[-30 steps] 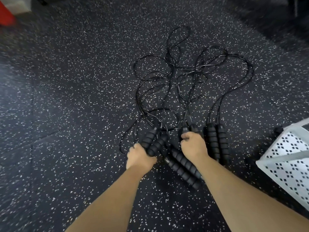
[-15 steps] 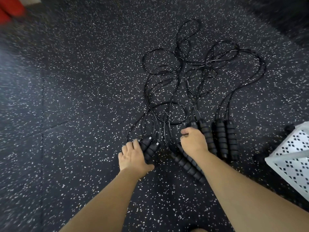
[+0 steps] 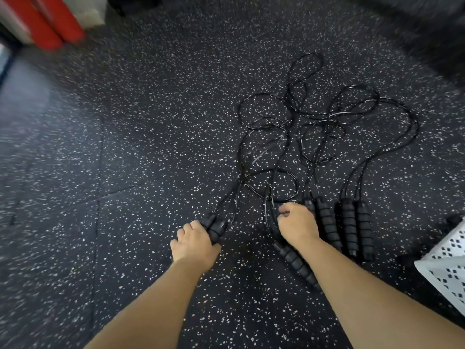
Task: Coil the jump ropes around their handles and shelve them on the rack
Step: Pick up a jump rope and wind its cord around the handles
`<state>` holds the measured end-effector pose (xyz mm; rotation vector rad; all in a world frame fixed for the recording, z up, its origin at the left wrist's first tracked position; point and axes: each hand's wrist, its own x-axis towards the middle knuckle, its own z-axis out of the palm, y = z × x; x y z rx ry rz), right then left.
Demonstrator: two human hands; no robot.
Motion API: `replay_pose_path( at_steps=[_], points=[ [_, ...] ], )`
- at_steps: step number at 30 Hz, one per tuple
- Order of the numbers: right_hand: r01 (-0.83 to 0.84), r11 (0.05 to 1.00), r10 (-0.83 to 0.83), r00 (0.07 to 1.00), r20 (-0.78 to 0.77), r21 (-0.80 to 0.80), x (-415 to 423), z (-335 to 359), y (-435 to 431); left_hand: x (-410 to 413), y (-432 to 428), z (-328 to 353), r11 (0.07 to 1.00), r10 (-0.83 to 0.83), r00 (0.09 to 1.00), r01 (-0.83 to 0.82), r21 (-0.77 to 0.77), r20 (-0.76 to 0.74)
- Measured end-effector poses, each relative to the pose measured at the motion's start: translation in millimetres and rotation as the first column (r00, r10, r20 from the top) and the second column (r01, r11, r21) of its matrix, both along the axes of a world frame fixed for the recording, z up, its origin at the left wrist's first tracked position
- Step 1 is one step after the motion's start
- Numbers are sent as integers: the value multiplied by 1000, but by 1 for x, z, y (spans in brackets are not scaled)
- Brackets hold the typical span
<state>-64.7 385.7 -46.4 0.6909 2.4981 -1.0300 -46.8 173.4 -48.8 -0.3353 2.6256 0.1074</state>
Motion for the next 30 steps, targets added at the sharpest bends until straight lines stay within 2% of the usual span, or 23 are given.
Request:
replay_pose_path(
  at_steps=[8,12,17,21,26,30],
  points=[
    [-209,977,213,972,-96,49,17,97,-37,16,-45,125,996,66,992,-71,-46,-103],
    [-295,953,301,946,-117,66,46,148,-42,30,-56,194,996,44,992,-52,-73,-116],
    [-320,945,327,934,-143,66,80,213,-31,50,-60,284,999,6,995,-9,-32,-96],
    [-304,952,306,933,-191,42,98,259,-35,70,-62,339,999,-8,997,11,44,-72],
    [-341,939,341,904,-259,49,125,305,-58,103,-66,391,950,8,999,4,311,-38],
    [-383,922,383,874,-299,61,141,332,-82,123,-65,425,925,-39,999,37,377,-2]
  ],
)
